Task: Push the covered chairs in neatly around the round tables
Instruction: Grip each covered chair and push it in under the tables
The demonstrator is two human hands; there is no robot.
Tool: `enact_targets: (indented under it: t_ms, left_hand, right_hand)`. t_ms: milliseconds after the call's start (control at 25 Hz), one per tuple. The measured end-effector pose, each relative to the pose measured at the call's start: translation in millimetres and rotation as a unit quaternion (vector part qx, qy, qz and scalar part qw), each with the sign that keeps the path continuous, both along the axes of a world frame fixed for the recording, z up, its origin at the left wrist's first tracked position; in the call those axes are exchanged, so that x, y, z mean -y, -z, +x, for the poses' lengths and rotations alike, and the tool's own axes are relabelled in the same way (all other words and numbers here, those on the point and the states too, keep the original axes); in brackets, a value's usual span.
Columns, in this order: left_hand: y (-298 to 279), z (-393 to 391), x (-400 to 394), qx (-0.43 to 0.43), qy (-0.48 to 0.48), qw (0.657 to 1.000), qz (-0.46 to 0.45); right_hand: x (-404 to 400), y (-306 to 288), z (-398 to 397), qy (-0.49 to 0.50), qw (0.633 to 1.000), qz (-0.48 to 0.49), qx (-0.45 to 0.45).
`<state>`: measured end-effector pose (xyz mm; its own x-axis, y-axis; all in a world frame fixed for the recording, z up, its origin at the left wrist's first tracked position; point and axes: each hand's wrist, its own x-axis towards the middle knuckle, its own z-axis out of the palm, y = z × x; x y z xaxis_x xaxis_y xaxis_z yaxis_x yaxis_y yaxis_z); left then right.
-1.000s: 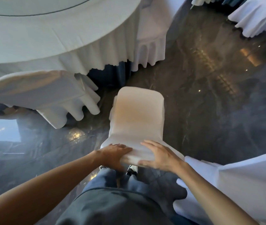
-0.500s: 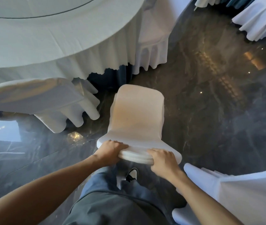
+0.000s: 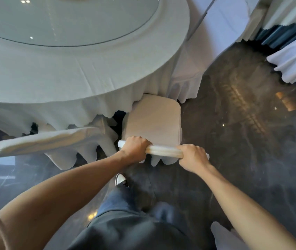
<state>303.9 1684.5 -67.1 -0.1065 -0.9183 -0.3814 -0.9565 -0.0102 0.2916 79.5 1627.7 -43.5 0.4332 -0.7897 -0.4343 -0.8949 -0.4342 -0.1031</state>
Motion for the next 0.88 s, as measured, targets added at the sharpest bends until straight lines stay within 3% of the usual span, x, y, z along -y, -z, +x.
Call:
enact_targets:
  t_ms: [240,480,680,880]
  left_hand:
    - [8,57,45,-0.013,-0.059,0.998,-0.029]
    - [-4,67,79,0.023,-0.093,0.995,-0.040]
    - [2,51,47,0.050,-0.070,0.996,-0.011]
    - [-5,49,12,0.097,-0.105,0.990,-0.013]
  right_hand:
    - [72,-7,70,-0.045,0.999,-0.003,0.004]
    - [118,-15,86,-0.084,0.996,-0.015,0.011]
    - [99,4,67,-0.115,0.993,0.009,0.032]
    - [87,21,79,-0.167,0.984,0.041,0.044]
